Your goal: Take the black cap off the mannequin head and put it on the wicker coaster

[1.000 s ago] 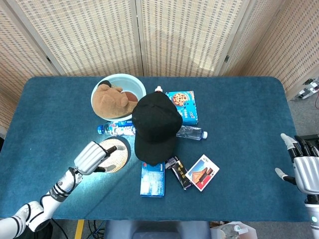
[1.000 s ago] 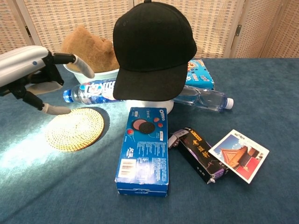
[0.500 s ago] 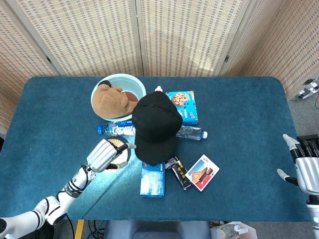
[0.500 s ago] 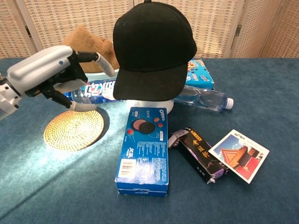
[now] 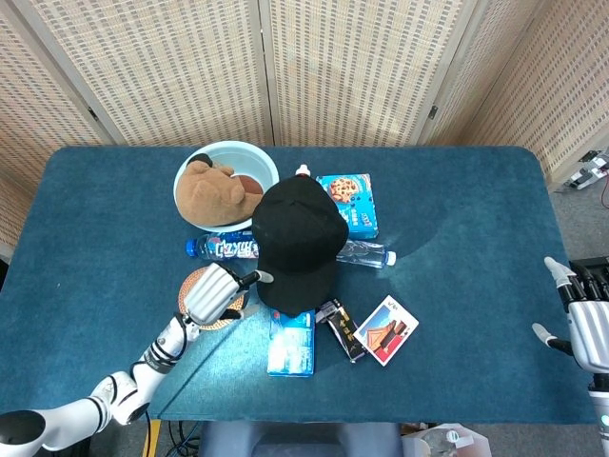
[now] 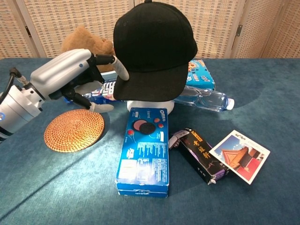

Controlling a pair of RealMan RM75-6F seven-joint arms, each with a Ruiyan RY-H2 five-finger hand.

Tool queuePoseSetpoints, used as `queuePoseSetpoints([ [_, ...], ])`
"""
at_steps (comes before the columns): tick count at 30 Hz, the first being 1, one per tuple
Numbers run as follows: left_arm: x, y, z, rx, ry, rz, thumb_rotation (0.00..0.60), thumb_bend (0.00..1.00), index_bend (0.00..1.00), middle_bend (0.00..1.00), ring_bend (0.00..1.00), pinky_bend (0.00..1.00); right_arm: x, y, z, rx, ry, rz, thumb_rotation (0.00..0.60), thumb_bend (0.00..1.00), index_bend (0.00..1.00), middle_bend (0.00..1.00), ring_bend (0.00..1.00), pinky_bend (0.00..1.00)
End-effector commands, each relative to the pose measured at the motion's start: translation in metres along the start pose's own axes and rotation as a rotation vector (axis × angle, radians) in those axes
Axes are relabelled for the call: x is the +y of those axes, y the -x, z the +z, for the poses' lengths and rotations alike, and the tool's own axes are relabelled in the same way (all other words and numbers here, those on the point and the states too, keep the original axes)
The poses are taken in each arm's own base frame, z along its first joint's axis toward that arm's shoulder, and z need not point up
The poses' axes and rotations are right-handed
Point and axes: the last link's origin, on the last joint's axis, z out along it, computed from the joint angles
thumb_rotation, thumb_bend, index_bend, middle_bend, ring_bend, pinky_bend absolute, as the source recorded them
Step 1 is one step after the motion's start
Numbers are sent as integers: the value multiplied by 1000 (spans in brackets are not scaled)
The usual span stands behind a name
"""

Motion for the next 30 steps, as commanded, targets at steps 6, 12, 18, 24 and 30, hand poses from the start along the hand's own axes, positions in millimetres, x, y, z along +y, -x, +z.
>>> queuePoseSetpoints([
  [6,9,6,11,44,-2,-26,600,128,402,1000,1000,1000,2,0,0,0,9,1,600,35,104,194,103,175],
  [12,16,10,16,72,-8,-56,600,128,401,1000,1000,1000,3,2,1,-10,9,1,600,35,108,194,103,176],
  [18,19,15,19,74,-7,-54,600,128,402,1000,1000,1000,5,1,0,-7,15,2,600,35,108,194,103,175],
  [24,21,17,25,109,-21,-59,600,128,410,1000,1000,1000,6,1,-1,-8,17,3,600,34,108,194,103,175],
  [30,18,13,22,136,-20,-37,600,130,457,1000,1000,1000,8,1,-3,-9,26,2,600,35,108,194,103,176],
])
